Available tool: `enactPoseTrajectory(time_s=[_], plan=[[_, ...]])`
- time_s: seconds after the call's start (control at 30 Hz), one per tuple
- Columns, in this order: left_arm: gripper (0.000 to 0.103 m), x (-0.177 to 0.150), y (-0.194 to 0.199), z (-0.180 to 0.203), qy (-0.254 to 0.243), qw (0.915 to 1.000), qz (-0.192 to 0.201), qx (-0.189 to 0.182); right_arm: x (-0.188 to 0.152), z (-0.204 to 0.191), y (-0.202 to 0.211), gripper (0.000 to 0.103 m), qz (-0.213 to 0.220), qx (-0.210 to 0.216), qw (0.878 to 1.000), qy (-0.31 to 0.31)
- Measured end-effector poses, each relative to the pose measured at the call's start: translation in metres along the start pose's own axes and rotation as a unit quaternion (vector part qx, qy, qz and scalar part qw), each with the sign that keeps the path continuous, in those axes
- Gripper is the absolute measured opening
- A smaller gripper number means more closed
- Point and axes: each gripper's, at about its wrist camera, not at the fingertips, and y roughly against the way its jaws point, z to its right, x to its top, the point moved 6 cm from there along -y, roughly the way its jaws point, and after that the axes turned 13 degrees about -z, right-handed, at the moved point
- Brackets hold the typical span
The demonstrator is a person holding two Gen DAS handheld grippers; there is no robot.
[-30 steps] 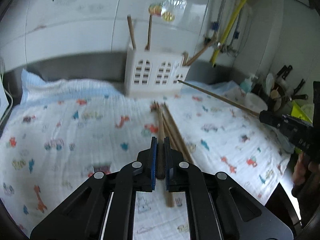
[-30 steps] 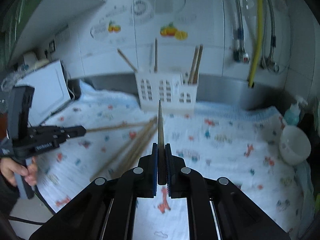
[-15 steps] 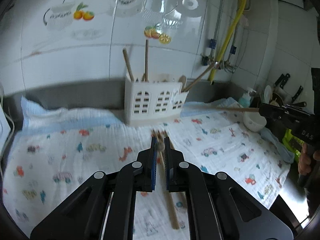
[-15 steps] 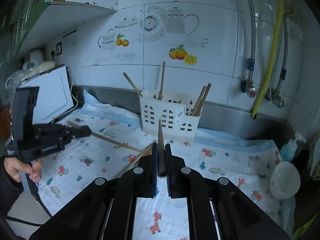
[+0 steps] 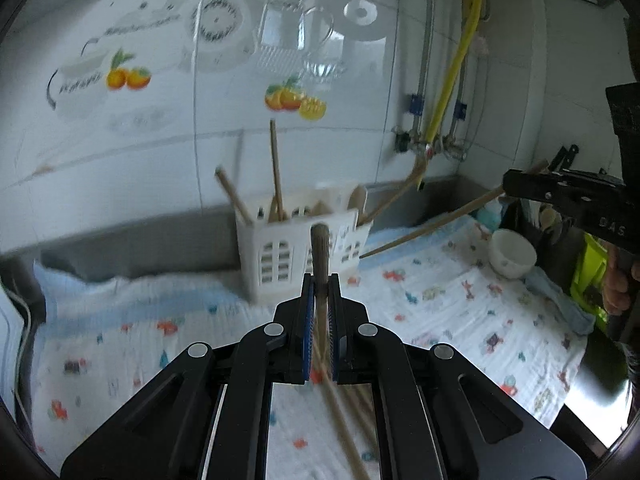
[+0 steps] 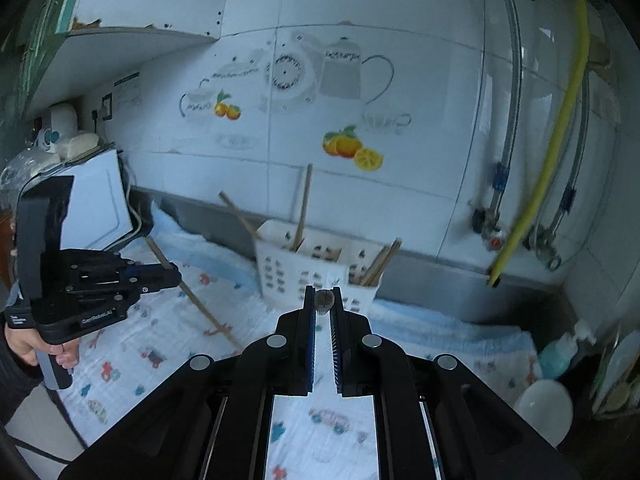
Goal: Organize utensils
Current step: 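Carry the left gripper's chopstick up to the holder while the right gripper carries its own, then open the left gripper over the holder while the right gripper releases its chopstick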
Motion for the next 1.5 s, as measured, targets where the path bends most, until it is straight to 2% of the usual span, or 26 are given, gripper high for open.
enactPoseTrajectory(time_s=[0.3,0.53,0.73,1.0,1.27,1.5], plan=[[0.005,0.067,0.014,0.007,-0.025,0.9986,0.046,0.011,0.049,0.025,-0.012,0.007,-0.007,-0.013,1.0,-0.003],[0.005,0.128,0.038,0.006,-0.03,0.9935,0.108,0.018,0.062,0.034,-0.036,0.007,-0.021,-0.01,1.0,-0.006],[0.005,0.159,0.028,-0.005,-0.025,0.9892,0.135,0.051,0.067,0.038,-0.058,0.007,-0.037,-0.01,0.999,-0.005],[0.005,0.165,-0.008,-0.032,0.01,0.9886,0.133,0.069,0.066,0.039,-0.079,0.007,-0.047,-0.004,0.999,-0.003],[0.005,0.15,-0.048,-0.052,0.032,0.9948,0.078,0.057,0.058,0.036,-0.099,0.007,-0.068,0.003,0.998,-0.001],[0.012,0.144,-0.045,-0.052,0.03,0.9954,0.076,0.049,0.061,0.038,-0.085,0.013,-0.049,0.003,0.999,-0.009]])
